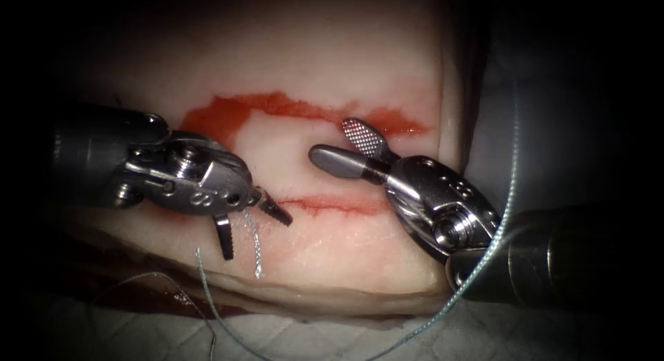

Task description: Wound Closure

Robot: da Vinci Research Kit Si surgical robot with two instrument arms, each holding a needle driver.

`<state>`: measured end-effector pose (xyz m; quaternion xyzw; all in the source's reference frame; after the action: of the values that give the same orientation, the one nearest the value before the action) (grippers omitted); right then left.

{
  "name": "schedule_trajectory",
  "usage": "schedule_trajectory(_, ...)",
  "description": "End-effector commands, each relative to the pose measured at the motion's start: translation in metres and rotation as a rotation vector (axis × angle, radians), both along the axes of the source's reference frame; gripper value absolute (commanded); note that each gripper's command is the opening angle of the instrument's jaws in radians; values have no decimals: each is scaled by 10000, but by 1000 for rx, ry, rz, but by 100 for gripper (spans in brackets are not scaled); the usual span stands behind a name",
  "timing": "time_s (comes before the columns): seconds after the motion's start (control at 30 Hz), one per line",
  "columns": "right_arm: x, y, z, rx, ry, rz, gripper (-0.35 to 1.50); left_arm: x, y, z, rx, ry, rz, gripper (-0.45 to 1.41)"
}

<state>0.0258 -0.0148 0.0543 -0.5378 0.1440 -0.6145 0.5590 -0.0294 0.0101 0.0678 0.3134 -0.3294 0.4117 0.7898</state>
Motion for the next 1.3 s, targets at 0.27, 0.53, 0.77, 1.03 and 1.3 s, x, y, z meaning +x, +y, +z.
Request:
schedule_trajectory(0.27, 9, -2, 1, 0, 3, 0, 135, -4, 0, 34, -56, -68, 82, -1)
schedule_trajectory(0.53, 10, -4, -2, 6, 5, 3, 135, -2, -8, 44, -90, -119, 141, -30)
schedule_trajectory(0.77, 11, -4, -3, 6, 5, 3, 135, 4, -16, 48, -120, -80, 110, -45)
schedule_trajectory(1.03, 12, -5, -3, 6, 5, 4, 135, 6, 28, 22, -134, -106, -10, -45)
schedule_trajectory(1.3, 16, -5, -2, 0, 0, 5, 130, 19, 77, 49, -7, -33, -325, -43)
